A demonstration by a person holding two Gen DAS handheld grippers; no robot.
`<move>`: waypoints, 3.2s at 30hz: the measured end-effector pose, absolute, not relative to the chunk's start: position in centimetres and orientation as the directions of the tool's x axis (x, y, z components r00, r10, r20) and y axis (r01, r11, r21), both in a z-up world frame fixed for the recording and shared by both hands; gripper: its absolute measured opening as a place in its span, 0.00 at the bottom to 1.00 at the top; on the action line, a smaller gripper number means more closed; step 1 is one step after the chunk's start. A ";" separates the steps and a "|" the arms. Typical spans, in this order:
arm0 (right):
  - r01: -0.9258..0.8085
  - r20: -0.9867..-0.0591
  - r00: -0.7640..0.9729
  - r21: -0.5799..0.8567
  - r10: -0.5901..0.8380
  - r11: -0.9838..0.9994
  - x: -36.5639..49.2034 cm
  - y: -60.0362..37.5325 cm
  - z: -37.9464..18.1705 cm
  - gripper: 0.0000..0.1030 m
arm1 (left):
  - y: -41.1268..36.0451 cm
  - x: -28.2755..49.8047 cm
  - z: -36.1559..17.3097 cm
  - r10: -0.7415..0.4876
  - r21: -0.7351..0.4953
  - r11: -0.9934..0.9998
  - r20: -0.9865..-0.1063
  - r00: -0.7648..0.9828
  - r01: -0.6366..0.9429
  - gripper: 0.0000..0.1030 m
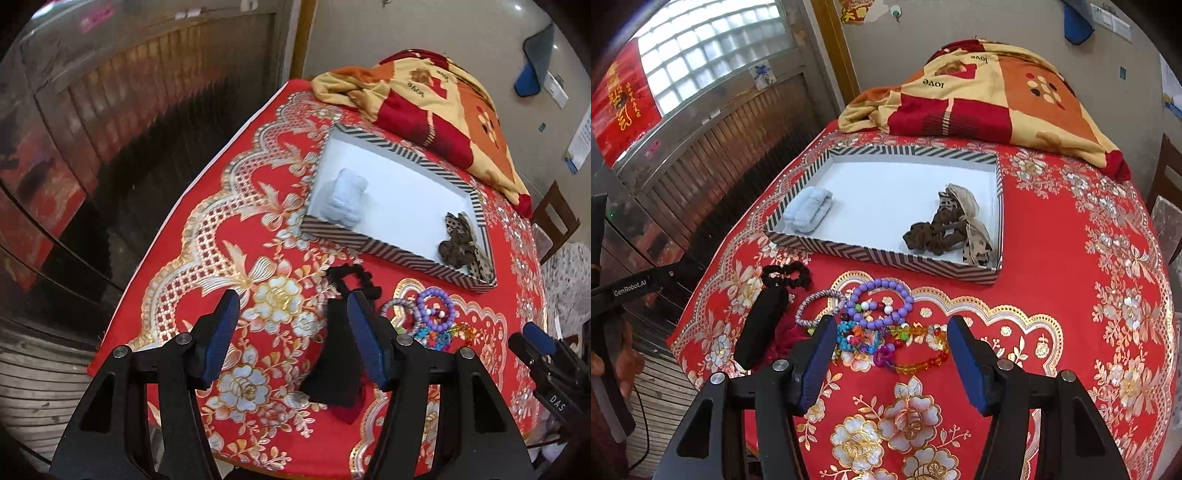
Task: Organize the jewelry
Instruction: 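Move the left gripper to the black velvet pouch while the right approaches the purple bead bracelet, then grasp the black velvet pouch with the left gripper while the right grasps the purple bead bracelet, then lower the pouch and bracelet into the white tray and open both grippers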
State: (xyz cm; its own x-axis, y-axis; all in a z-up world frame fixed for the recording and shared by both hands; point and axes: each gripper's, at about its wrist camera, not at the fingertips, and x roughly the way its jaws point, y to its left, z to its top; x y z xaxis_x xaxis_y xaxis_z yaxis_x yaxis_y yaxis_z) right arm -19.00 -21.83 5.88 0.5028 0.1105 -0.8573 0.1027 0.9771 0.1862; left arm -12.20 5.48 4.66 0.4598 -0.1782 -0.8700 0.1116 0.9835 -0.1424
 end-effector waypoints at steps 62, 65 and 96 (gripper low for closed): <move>-0.093 -0.829 0.540 0.111 0.144 0.989 -13.3 -21.4 6.6 0.09 | 3.4 -11.2 1.9 -0.303 -0.253 0.948 -0.903 0.304 0.193 0.27; -0.094 -0.814 0.564 0.103 0.139 0.990 -13.4 -21.7 7.9 0.08 | 3.2 -11.1 3.4 -0.313 -0.260 0.946 -0.888 0.337 0.192 0.27; -0.050 -0.824 0.547 0.146 0.150 0.988 -4.7 -21.6 6.5 0.09 | -5.3 -1.2 3.4 -0.260 -0.135 0.938 -0.882 0.392 0.319 0.27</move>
State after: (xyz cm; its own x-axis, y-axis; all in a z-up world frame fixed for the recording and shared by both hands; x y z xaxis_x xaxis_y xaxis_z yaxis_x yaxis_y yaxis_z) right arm -4.68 -21.62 6.54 0.5465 0.1497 -0.8240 -0.0501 0.9880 0.1463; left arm -1.24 -5.34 3.36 0.3921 -0.2598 -0.8825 0.3187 0.9383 -0.1346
